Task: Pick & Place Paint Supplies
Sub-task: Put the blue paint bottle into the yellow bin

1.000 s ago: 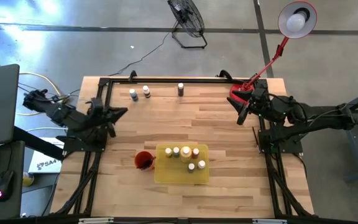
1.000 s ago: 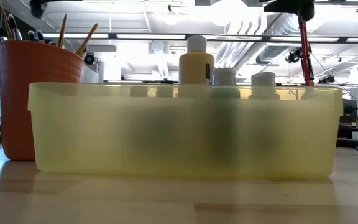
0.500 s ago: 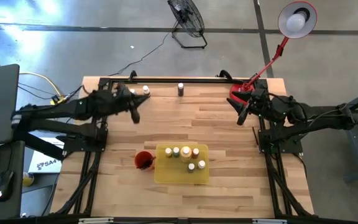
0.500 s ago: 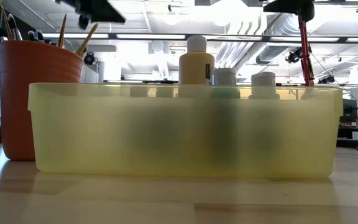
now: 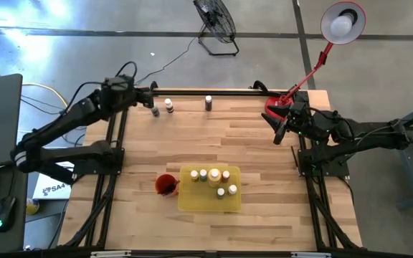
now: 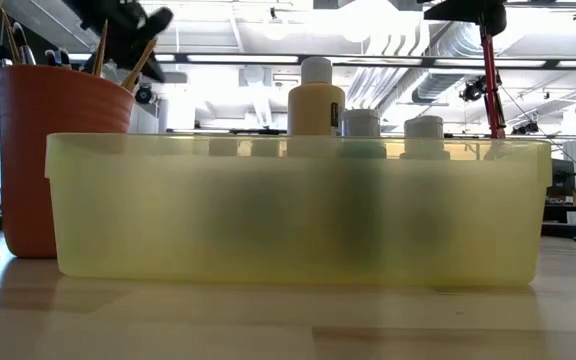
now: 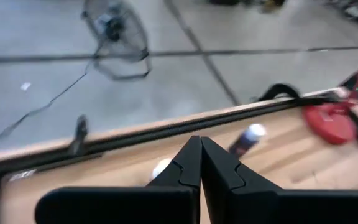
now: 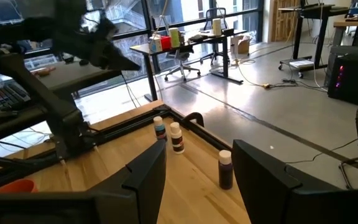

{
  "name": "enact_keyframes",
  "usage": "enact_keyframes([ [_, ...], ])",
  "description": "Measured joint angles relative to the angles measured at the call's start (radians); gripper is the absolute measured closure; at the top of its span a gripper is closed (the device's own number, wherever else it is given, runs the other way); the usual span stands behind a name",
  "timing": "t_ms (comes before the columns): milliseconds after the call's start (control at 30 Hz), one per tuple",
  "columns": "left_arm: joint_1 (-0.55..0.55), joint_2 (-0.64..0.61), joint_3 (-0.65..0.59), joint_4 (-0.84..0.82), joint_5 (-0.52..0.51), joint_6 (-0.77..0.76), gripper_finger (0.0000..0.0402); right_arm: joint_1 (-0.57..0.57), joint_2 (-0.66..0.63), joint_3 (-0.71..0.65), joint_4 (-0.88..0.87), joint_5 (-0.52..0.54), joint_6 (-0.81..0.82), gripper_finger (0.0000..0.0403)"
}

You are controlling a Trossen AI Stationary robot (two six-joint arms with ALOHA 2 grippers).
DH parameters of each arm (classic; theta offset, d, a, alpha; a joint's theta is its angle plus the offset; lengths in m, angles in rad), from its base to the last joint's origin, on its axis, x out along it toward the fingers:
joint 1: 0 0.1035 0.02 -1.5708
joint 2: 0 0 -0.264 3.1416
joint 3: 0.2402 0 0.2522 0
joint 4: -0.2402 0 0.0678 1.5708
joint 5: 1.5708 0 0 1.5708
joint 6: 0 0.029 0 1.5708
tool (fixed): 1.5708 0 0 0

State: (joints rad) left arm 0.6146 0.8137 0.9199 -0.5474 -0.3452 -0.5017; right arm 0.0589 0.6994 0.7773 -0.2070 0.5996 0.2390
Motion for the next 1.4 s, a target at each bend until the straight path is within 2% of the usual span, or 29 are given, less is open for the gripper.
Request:
enact_keyframes([
  [100,0.096,0.045,0.0,-0.048,0.093,-0.01,0.0401,0.0,0.0,0.0,0.0,0.0,0.0,0.0229],
  [233,0.227,0.117,0.0,-0.086,0.308,-0.025,0.0401,0.0,0.0,0.0,0.0,0.0,0.0,0.0229],
  [300,0.282,0.152,0.0,-0.091,0.383,-0.001,0.0401,0.0,0.0,0.0,-0.001,0.0,0.0,0.0229],
  [500,0.392,0.231,0.028,-0.123,0.512,0.099,0.038,0.0,0.0,0.0,-0.001,0.0,0.0,0.0229],
  [700,0.4,0.3,0.133,-0.161,0.496,0.219,0.0317,0.0,0.0,0.0,-0.016,0.0,0.0,0.0229],
  [900,0.4,0.396,0.237,-0.268,0.363,0.272,0.0251,0.0,0.0,0.0,-0.028,0.0,0.003,0.0229],
  [967,0.4,0.434,0.264,-0.325,0.356,0.291,0.0238,0.0,0.0,0.0,-0.029,0.0,0.003,0.0229],
  [1067,0.4,0.486,0.279,-0.386,0.366,0.305,0.0228,0.0,0.0,0.0,-0.029,-0.001,0.003,0.0229],
  [1267,0.4,0.558,0.279,-0.437,0.459,0.322,0.0226,0.0,0.0,0.0,-0.03,-0.001,0.003,0.0229],
  [1400,0.4,0.587,0.279,-0.444,0.46,0.322,0.0226,0.0,0.0,0.0,-0.03,-0.001,0.003,0.0229],
])
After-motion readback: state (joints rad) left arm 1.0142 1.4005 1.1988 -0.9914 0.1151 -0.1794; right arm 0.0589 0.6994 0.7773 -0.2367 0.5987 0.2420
